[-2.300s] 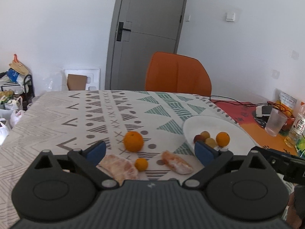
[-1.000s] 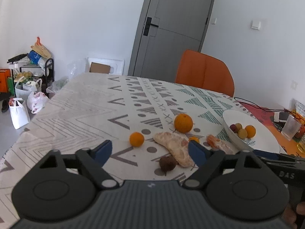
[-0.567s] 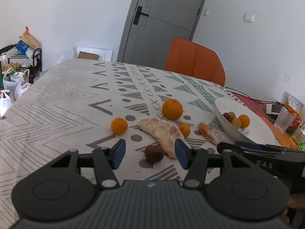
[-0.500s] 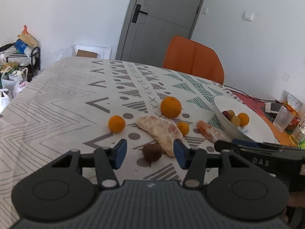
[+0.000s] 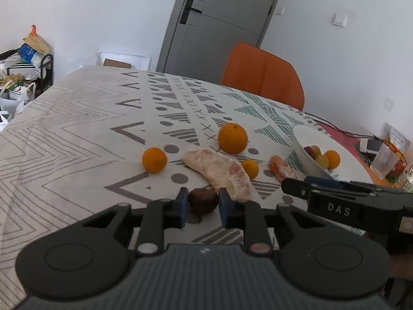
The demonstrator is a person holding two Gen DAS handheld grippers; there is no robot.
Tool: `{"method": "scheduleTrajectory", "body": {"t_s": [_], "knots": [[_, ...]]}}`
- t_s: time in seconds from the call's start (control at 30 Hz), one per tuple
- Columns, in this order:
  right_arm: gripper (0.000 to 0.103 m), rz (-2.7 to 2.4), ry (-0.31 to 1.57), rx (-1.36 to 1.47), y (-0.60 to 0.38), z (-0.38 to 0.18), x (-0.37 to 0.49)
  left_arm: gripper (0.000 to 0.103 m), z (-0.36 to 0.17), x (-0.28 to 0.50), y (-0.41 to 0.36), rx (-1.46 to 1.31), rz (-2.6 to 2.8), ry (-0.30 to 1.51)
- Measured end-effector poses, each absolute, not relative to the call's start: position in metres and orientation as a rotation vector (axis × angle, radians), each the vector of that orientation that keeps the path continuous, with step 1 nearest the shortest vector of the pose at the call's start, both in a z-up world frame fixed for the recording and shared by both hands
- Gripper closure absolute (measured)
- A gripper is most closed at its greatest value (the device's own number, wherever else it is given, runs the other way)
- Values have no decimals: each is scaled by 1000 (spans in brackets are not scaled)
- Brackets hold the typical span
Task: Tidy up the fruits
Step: 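Grasp a peeled pomelo segment with the right tool while the left tool grasps the dark brown fruit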
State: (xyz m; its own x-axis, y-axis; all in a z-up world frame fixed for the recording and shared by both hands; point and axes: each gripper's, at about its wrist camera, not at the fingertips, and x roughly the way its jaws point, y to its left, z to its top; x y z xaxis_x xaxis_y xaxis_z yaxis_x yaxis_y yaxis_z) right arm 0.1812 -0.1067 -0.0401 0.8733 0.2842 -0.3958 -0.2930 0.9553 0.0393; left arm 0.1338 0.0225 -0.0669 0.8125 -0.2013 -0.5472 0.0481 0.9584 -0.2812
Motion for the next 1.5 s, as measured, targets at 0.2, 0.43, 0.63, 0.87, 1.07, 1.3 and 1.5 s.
{"method": "scheduleTrajectory", "body": {"t_s": [0.2,0.43,0.63,0.87,1.07,1.3,1.5], "knots": [[71,368,428,15,-106,-37,179,80,-61,129,31,-272,-113,585],[63,301,434,32,-106,-36,181,80,-59,128,45,-287,-90,569],[53,251,448,43,-100,-38,188,80,-59,127,53,-308,-99,559],[67,189,458,-7,-84,-42,195,80,-59,127,62,-330,-115,552],[73,193,455,11,-90,-42,192,80,-60,128,63,-324,-117,567],[73,279,466,-2,-92,-43,177,80,-58,125,55,-302,-113,560],[73,333,473,-3,-97,-44,160,80,-58,123,50,-289,-111,566]]}}
